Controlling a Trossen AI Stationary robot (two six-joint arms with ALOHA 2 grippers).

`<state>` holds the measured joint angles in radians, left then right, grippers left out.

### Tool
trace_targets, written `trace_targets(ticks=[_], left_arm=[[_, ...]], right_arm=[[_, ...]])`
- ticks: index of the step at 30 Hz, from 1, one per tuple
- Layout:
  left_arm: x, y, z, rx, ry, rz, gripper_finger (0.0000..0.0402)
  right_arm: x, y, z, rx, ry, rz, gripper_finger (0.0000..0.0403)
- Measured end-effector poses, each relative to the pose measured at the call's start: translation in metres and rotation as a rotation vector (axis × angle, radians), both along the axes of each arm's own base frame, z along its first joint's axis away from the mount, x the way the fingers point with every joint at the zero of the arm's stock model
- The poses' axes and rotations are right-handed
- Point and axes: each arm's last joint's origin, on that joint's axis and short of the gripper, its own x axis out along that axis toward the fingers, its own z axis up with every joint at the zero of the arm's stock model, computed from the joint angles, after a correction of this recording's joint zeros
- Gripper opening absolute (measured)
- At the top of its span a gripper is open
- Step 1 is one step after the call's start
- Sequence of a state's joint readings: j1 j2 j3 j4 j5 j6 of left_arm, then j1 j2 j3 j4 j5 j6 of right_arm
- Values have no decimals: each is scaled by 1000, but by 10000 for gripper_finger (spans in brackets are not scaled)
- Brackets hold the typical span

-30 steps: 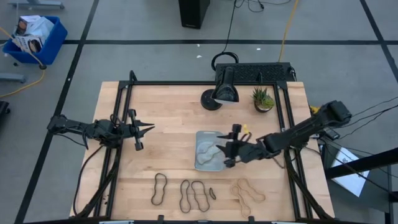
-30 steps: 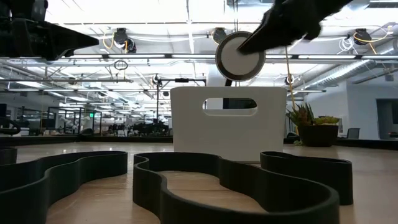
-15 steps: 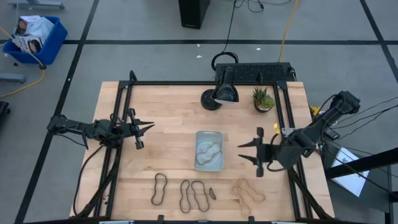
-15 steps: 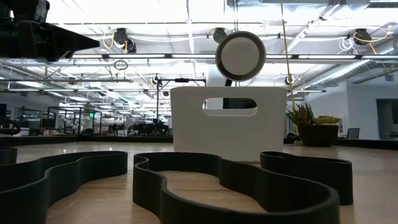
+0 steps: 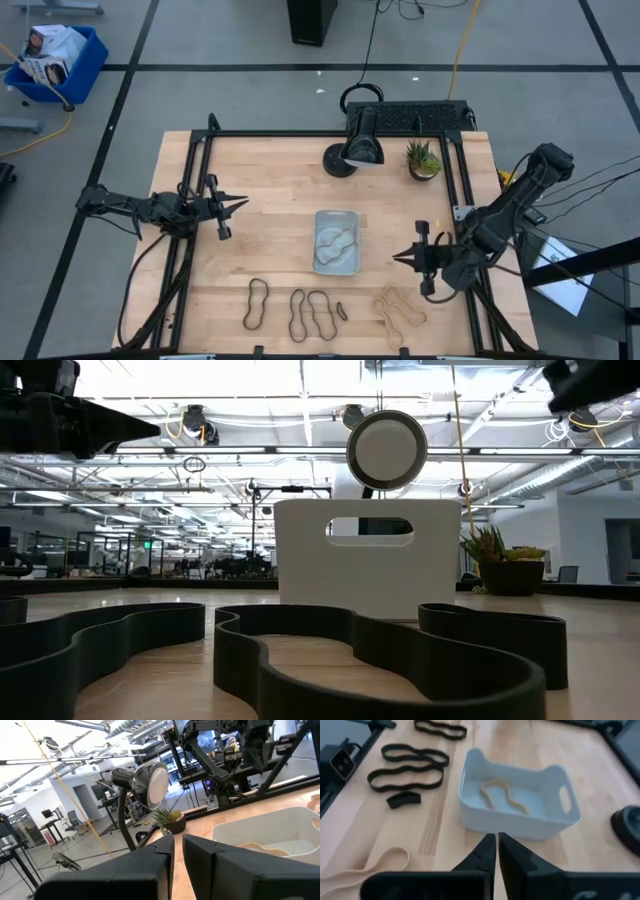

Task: Pick and place rubber bands into bin
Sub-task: Put the brown rubber band into the gray container

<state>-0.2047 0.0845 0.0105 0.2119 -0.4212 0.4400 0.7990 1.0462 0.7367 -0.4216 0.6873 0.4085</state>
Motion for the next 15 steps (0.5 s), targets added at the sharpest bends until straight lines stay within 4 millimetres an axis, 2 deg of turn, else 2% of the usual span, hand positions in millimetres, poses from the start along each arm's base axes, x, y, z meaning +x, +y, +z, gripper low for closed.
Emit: trace_targets(ticks=[5,9,15], left_arm=[[0,0,0,0,0,0,47],[0,0,0,1,1,0,47],[0,0,0,1,0,0,47]], right_arm=[[-1,-1,-14,65,41,26,4],[0,6,-27,158,72,132,3],[8,19,-55,215,204,157,1]])
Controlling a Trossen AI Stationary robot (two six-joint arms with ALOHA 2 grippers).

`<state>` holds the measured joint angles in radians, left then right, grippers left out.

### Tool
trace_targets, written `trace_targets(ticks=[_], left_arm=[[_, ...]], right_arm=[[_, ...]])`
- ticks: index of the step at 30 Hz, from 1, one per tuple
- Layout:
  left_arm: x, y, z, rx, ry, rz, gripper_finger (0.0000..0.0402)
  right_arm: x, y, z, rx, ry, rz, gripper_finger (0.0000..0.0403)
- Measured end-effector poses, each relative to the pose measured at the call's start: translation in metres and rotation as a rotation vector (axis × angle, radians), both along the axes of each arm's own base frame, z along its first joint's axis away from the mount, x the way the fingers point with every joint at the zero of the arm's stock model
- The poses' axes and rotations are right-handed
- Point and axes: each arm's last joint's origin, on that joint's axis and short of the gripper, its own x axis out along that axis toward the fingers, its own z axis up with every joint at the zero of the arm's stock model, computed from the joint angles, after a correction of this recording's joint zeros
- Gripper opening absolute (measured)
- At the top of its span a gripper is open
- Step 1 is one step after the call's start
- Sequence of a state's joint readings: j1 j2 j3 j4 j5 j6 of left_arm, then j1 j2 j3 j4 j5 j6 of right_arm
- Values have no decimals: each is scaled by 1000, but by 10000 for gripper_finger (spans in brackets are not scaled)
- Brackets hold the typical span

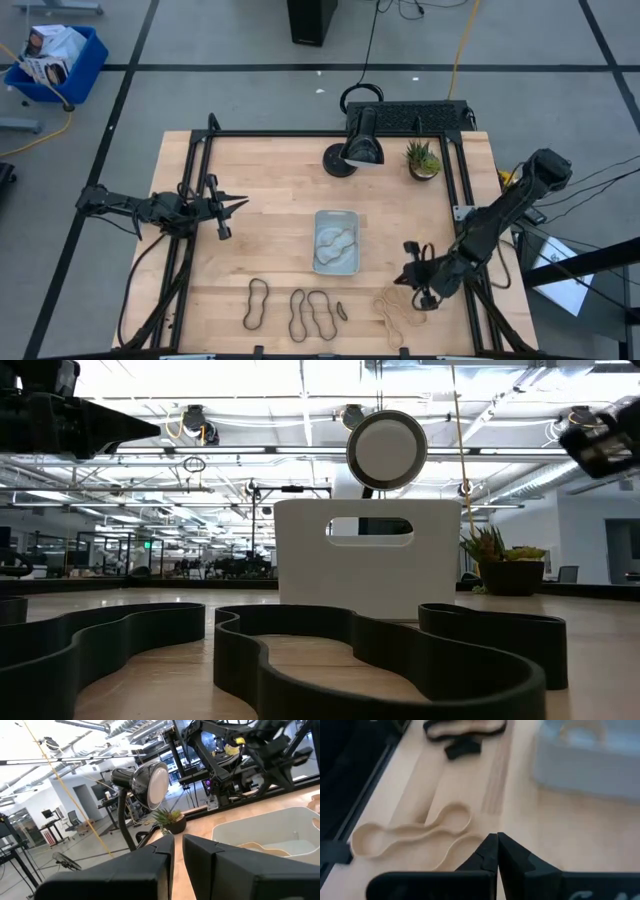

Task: Pick and place rubber bands into bin
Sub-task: Put the brown rubber band into the gray container

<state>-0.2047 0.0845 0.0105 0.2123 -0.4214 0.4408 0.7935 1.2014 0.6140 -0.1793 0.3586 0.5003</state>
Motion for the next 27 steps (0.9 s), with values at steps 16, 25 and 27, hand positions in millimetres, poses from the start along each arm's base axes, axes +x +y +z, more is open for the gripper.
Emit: trace_targets(ticks=[16,25,27], left_arm=[[0,0,0,0,1,0,47],[0,0,0,0,0,0,47],[0,0,0,0,1,1,47]], right_arm=[[10,12,-32,-16,108,0,110],[14,11,-46,-90,152,7,197],[15,11,-53,-109,174,4,201]])
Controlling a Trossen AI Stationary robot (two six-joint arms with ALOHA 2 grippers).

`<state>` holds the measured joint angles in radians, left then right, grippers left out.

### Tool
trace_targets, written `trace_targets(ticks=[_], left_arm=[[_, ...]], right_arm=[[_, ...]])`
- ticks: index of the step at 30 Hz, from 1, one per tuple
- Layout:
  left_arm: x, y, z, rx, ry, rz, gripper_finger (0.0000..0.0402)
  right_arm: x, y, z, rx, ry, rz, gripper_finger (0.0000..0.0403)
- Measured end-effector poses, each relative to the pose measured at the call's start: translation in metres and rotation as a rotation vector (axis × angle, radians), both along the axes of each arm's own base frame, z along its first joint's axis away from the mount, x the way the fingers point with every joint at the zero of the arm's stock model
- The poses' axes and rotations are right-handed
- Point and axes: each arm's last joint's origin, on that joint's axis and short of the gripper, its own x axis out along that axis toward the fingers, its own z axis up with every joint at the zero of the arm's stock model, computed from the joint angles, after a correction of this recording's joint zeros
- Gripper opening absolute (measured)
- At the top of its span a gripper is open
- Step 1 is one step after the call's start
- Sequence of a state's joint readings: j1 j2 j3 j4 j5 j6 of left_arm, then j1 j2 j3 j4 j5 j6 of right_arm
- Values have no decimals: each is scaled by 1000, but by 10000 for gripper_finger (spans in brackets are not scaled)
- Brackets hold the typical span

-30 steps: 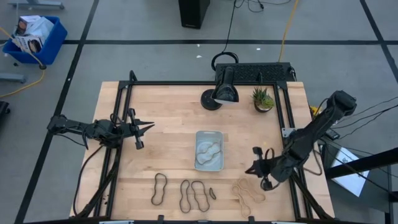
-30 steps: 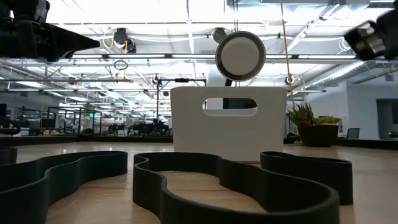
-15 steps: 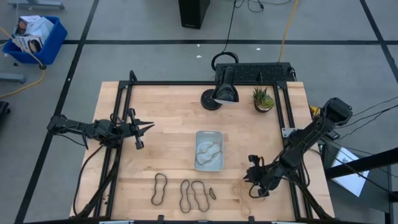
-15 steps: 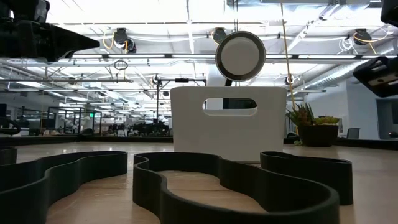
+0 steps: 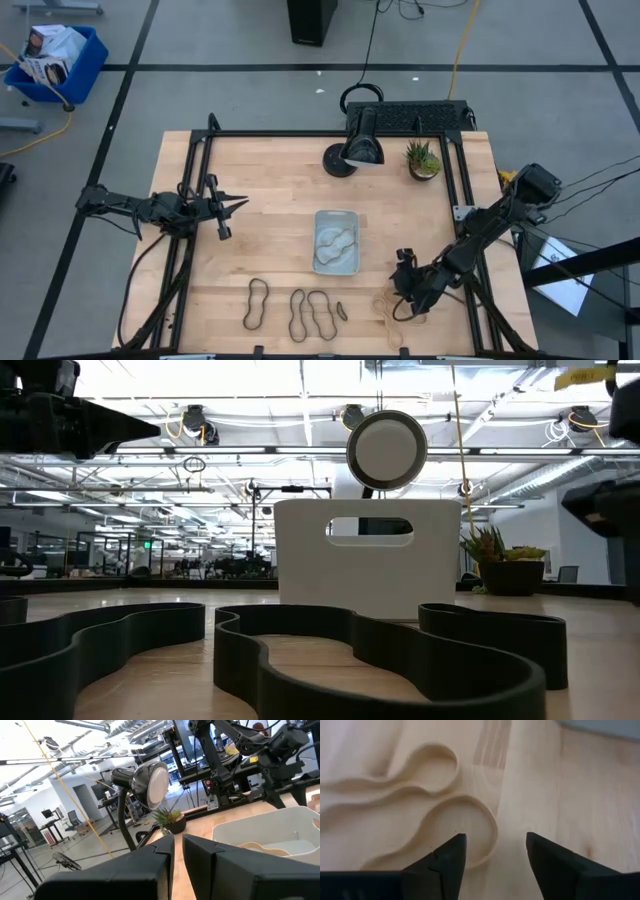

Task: Pick and place rubber bands into bin
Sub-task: Put the brown rubber band into the gray container

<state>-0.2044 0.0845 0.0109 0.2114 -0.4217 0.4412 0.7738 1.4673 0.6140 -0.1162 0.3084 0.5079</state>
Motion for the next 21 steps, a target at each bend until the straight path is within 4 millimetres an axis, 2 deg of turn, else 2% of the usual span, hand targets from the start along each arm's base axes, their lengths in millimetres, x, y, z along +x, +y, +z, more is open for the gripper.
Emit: trace_targets(ticks=[5,10,14,19,21], left_arm=[[0,0,0,0,0,0,47],[0,0,0,0,1,0,47],[0,0,0,0,1,0,47],[0,0,0,0,1,0,47],[0,0,0,0,1,0,47]], right_arm=[[2,2,-13,-19,44,2,198],[4,2,-16,-18,54,2,169],[4,2,-16,-27,46,21,117],[8,-3,-15,-45,30,-14,17],[10,-4,-15,-45,26,-21,9]])
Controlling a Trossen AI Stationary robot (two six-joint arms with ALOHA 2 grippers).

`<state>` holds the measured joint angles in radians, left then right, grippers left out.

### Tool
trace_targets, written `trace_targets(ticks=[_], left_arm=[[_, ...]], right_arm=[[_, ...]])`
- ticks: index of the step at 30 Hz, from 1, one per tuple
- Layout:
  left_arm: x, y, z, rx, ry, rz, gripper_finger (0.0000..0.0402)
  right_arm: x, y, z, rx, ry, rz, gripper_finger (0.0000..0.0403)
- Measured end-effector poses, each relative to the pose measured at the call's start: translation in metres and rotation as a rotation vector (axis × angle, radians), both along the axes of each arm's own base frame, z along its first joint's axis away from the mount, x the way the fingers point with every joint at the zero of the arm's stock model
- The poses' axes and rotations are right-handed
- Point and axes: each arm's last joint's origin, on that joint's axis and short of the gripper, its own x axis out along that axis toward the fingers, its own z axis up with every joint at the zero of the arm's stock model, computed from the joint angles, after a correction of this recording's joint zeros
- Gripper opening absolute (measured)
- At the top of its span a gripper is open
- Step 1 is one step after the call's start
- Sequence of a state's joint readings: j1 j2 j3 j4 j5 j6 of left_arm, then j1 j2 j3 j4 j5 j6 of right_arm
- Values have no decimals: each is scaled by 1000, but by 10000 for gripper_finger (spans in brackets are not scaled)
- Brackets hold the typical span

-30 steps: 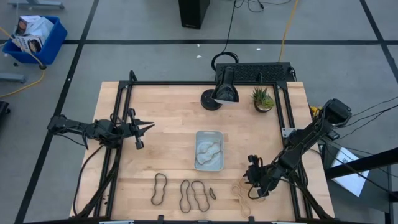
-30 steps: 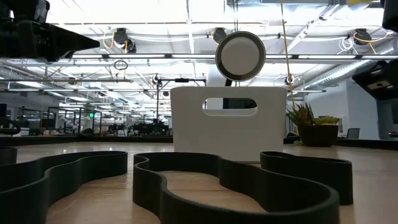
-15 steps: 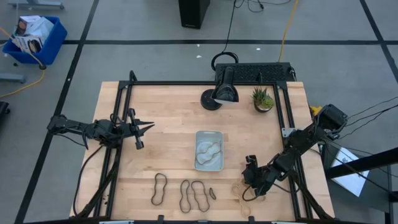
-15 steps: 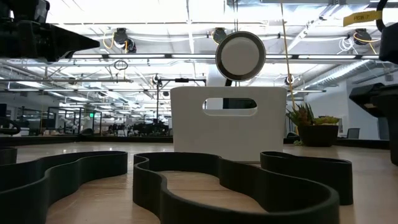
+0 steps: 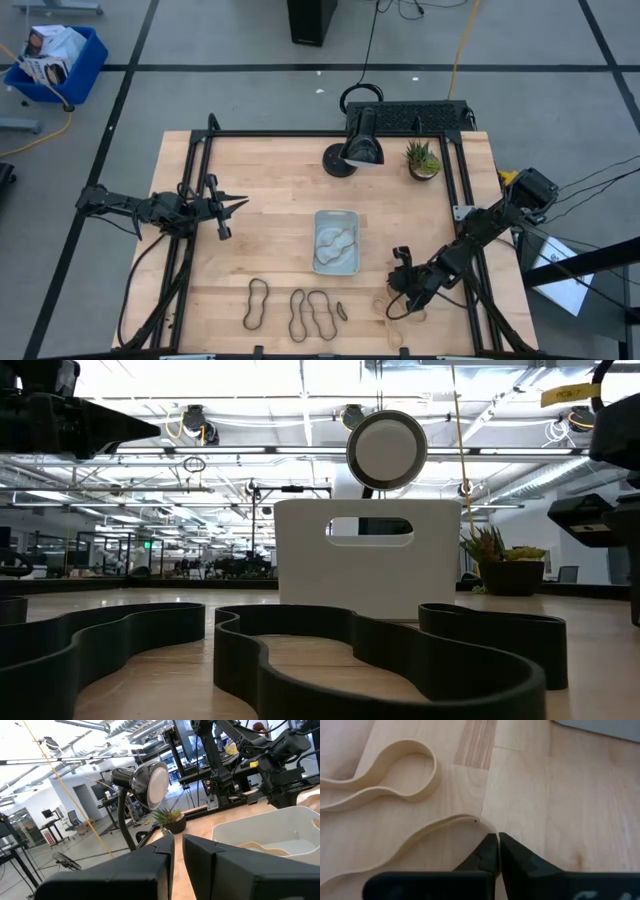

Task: Pick and place rubber bands into bin
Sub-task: Put the brown rubber band into the gray container

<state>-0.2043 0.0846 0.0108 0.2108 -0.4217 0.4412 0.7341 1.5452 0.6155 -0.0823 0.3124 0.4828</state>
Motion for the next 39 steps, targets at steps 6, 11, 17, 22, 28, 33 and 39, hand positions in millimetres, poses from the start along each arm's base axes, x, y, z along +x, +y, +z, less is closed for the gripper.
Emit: trace_targets(ticks=[6,11,17,22,28,33,39], left_arm=[[0,0,0,0,0,0,47],[0,0,0,0,1,0,47],[0,0,0,0,0,0,47],[0,0,0,0,1,0,47],[0,0,0,0,1,0,47],[0,0,0,2,1,0,47],[0,0,0,8,1,1,47]], right_arm=[[1,-5,12,-5,-46,11,3],[1,-8,52,-3,-219,31,2],[-7,-21,97,-58,-429,17,1],[-16,-33,119,-125,-536,12,1],[-23,-47,134,-176,-596,8,1],[-24,-51,135,-180,-593,-5,1],[-15,-50,135,-169,-628,-31,0]])
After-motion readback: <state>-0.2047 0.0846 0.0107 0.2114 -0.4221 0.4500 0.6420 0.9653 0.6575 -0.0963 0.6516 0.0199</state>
